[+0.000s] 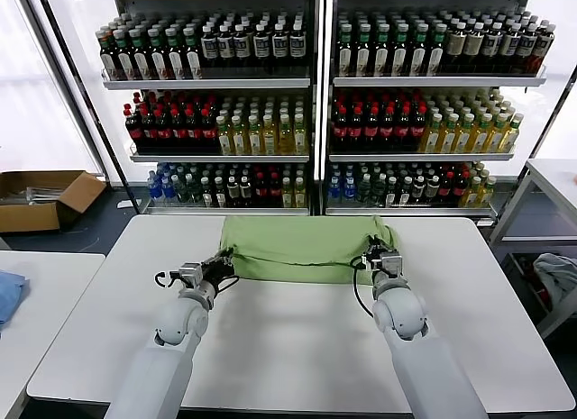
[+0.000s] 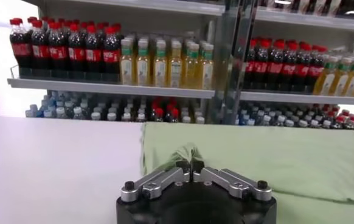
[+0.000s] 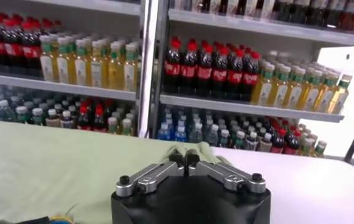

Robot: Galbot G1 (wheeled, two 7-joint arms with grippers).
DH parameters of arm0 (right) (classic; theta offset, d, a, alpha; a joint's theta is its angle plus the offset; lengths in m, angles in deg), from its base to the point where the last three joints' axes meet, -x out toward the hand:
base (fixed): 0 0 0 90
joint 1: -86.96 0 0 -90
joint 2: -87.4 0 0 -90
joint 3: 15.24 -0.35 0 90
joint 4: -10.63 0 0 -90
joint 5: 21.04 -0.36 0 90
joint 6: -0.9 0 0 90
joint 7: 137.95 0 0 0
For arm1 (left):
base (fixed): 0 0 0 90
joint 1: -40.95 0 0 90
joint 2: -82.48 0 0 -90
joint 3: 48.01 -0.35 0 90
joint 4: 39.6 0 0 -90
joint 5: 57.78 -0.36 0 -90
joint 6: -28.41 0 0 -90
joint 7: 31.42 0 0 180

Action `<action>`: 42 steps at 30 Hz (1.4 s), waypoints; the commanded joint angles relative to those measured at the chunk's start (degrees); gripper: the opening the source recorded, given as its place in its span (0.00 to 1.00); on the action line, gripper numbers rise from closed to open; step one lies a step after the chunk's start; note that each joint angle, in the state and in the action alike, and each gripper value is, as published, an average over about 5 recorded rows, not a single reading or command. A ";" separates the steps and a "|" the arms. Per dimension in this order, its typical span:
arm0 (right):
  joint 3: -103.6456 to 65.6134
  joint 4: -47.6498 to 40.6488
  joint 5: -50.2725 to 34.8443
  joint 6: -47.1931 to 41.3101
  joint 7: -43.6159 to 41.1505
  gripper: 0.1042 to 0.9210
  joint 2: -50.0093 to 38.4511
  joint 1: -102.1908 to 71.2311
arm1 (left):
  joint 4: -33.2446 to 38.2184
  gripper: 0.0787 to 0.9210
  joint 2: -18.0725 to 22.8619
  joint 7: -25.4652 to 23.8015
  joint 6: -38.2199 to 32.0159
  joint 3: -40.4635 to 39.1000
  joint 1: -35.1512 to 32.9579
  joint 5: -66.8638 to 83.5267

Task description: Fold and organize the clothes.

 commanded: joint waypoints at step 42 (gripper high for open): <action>-3.61 15.93 -10.01 -5.12 9.09 0.88 -6.97 -14.79 | 10.46 0.88 -3.08 2.63 7.58 1.00 -6.70 -2.89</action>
